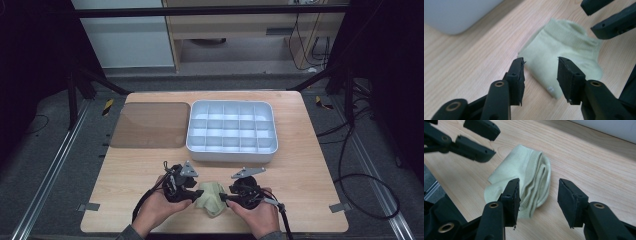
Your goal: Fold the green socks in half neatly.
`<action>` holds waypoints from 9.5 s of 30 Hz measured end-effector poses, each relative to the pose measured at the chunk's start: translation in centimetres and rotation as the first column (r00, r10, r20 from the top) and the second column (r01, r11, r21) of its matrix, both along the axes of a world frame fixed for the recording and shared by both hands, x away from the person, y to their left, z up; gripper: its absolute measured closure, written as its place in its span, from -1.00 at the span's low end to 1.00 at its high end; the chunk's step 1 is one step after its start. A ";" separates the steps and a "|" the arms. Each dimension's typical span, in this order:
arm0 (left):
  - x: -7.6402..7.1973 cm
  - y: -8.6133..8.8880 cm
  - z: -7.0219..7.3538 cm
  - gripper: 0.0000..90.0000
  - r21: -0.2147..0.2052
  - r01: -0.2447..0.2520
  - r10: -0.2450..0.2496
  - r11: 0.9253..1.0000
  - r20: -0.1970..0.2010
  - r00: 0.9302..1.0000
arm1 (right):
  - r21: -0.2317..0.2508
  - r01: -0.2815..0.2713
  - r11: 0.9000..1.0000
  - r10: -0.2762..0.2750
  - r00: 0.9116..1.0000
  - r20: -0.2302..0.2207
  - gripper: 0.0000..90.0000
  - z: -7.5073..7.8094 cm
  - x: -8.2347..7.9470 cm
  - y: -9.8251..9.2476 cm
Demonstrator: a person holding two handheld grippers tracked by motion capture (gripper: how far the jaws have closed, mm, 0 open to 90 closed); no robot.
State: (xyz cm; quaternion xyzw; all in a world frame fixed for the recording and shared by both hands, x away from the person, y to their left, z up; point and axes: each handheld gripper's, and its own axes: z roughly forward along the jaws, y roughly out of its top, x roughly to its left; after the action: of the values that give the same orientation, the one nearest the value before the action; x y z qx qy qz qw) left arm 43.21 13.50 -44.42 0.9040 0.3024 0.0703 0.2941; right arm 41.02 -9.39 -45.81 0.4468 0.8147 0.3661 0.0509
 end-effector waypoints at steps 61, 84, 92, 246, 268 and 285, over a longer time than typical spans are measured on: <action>-0.6 -0.6 -2.9 0.88 0.049 0.087 -0.083 0.995 -0.074 0.994 | -0.062 -0.044 0.997 0.040 0.997 -0.068 0.69 -2.2 0.4 1.2; 0.0 -0.5 -2.5 0.87 0.047 0.140 -0.134 0.989 -0.106 0.985 | -0.031 -0.053 0.998 0.051 0.996 -0.072 0.19 -1.5 2.0 1.0; 0.3 -0.1 -2.5 0.87 0.052 0.129 -0.123 0.990 -0.106 0.987 | -0.025 -0.086 0.996 0.084 0.993 -0.082 0.58 -1.8 1.3 1.7; -0.7 -7.1 -0.2 0.52 -0.038 0.222 -0.222 0.974 0.010 0.975 | 0.046 0.079 0.996 -0.078 0.996 -0.035 0.20 -1.2 -0.6 -6.1; -0.5 -6.9 -1.2 0.41 -0.024 0.228 -0.229 0.973 -0.028 0.973 | 0.053 0.094 0.994 -0.092 0.995 -0.035 0.19 -0.9 -0.5 -6.5; -1.6 -3.3 1.1 0.11 -0.045 0.151 -0.148 0.988 0.064 0.987 | 0.059 0.081 0.995 -0.080 0.997 -0.015 0.07 0.3 -0.4 -5.7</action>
State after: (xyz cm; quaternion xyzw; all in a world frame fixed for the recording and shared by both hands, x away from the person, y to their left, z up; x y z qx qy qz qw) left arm 41.57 10.20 -43.34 0.9140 0.2264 0.0681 0.3298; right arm 40.65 -15.10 -45.49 0.4827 0.7852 0.3849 0.0472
